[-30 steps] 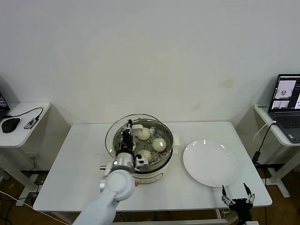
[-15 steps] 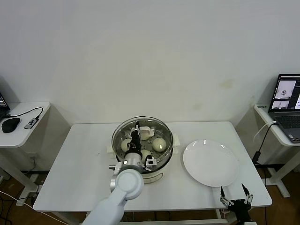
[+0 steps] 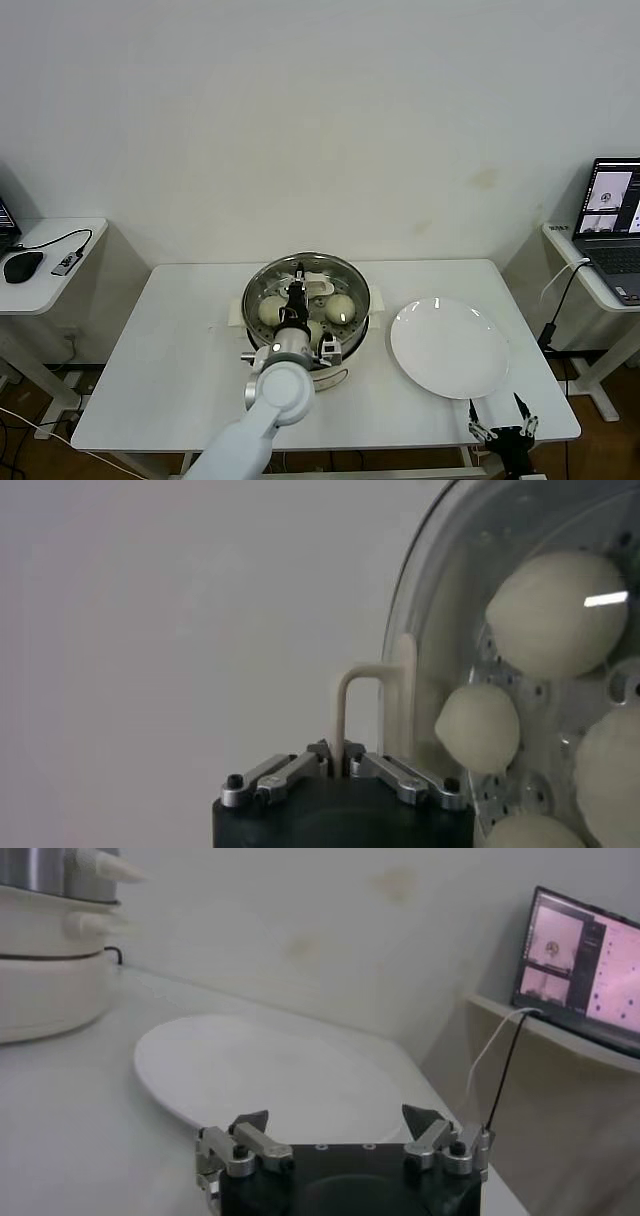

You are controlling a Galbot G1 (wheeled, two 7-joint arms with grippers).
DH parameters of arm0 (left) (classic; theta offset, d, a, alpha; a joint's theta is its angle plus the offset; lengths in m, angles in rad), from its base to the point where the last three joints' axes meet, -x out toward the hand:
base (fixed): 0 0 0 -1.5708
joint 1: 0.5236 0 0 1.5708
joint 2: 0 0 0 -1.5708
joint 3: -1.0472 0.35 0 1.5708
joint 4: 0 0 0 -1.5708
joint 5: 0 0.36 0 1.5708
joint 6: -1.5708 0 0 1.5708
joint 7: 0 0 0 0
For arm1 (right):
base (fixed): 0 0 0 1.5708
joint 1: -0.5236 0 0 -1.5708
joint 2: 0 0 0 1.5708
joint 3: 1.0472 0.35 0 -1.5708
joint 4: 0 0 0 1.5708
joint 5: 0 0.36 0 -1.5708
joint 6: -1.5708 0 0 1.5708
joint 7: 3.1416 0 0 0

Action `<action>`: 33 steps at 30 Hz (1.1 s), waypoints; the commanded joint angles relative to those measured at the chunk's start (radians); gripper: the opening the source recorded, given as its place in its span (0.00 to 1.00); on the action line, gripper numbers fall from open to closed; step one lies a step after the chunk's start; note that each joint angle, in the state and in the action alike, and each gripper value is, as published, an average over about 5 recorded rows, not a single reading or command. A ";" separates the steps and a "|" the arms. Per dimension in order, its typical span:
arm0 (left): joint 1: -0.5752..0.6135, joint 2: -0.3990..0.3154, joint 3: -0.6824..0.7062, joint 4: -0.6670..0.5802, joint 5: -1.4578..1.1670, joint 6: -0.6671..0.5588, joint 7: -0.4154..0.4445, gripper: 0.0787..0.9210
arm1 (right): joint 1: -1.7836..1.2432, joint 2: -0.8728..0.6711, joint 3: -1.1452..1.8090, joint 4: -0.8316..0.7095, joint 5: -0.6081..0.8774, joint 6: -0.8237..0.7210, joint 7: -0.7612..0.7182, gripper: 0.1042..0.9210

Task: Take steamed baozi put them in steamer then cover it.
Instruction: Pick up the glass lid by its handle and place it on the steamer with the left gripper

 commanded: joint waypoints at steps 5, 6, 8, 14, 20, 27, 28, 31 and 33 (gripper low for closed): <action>-0.003 -0.006 0.003 0.030 0.004 -0.003 -0.001 0.08 | 0.000 0.000 -0.004 -0.004 -0.003 0.005 -0.003 0.88; -0.004 -0.006 0.003 0.032 0.004 -0.004 -0.001 0.08 | 0.000 0.000 -0.004 -0.004 -0.003 0.006 -0.004 0.88; -0.005 -0.006 0.004 0.035 0.004 -0.004 -0.001 0.08 | -0.001 0.000 -0.004 -0.003 -0.003 0.007 -0.004 0.88; -0.006 -0.012 0.005 0.033 -0.001 -0.007 -0.003 0.08 | -0.004 0.001 -0.004 -0.001 -0.005 0.009 -0.005 0.88; 0.000 -0.011 0.003 0.009 -0.017 -0.006 -0.012 0.09 | -0.005 0.003 -0.008 0.000 -0.009 0.010 -0.006 0.88; 0.048 0.029 0.001 -0.085 -0.034 -0.005 -0.016 0.28 | -0.006 0.004 -0.012 0.001 -0.013 0.010 -0.006 0.88; 0.060 0.039 0.001 -0.102 -0.036 -0.006 -0.018 0.31 | -0.006 0.004 -0.012 0.001 -0.014 0.011 -0.006 0.88; 0.103 0.079 -0.001 -0.169 -0.051 -0.007 -0.024 0.42 | -0.006 0.006 -0.013 0.001 -0.017 0.011 -0.006 0.88; 0.136 0.111 -0.004 -0.222 -0.069 -0.007 -0.029 0.49 | -0.006 0.007 -0.013 0.001 -0.019 0.011 -0.006 0.88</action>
